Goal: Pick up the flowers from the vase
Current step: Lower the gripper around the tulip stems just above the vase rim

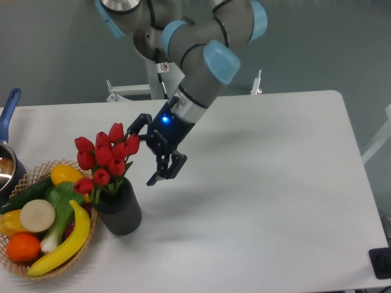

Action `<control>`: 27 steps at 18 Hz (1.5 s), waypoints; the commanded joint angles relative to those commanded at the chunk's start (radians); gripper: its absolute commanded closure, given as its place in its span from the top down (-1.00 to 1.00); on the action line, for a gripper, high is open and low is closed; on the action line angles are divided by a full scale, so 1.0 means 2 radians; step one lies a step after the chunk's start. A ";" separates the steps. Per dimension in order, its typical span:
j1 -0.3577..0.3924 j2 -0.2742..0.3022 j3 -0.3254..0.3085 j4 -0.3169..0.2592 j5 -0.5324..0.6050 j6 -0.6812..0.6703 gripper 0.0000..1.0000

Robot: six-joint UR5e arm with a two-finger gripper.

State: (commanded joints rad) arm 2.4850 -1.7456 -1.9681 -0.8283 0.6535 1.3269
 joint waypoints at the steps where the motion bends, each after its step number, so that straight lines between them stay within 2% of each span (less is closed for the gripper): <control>1: -0.002 -0.001 0.001 0.000 -0.010 0.000 1.00; 3: -0.002 -0.002 0.000 0.001 -0.031 -0.001 1.00; 10: -0.004 -0.012 -0.004 0.003 -0.043 0.003 1.00; 13: -0.004 -0.015 -0.004 0.003 -0.079 0.003 1.00; 18: -0.011 -0.025 -0.001 0.005 -0.083 0.005 1.00; 23: -0.018 -0.040 0.000 0.018 -0.084 0.013 1.00; 27: -0.018 -0.044 -0.006 0.018 -0.109 0.015 1.00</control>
State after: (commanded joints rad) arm 2.4482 -1.8331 -1.9804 -0.7915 0.4357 1.3560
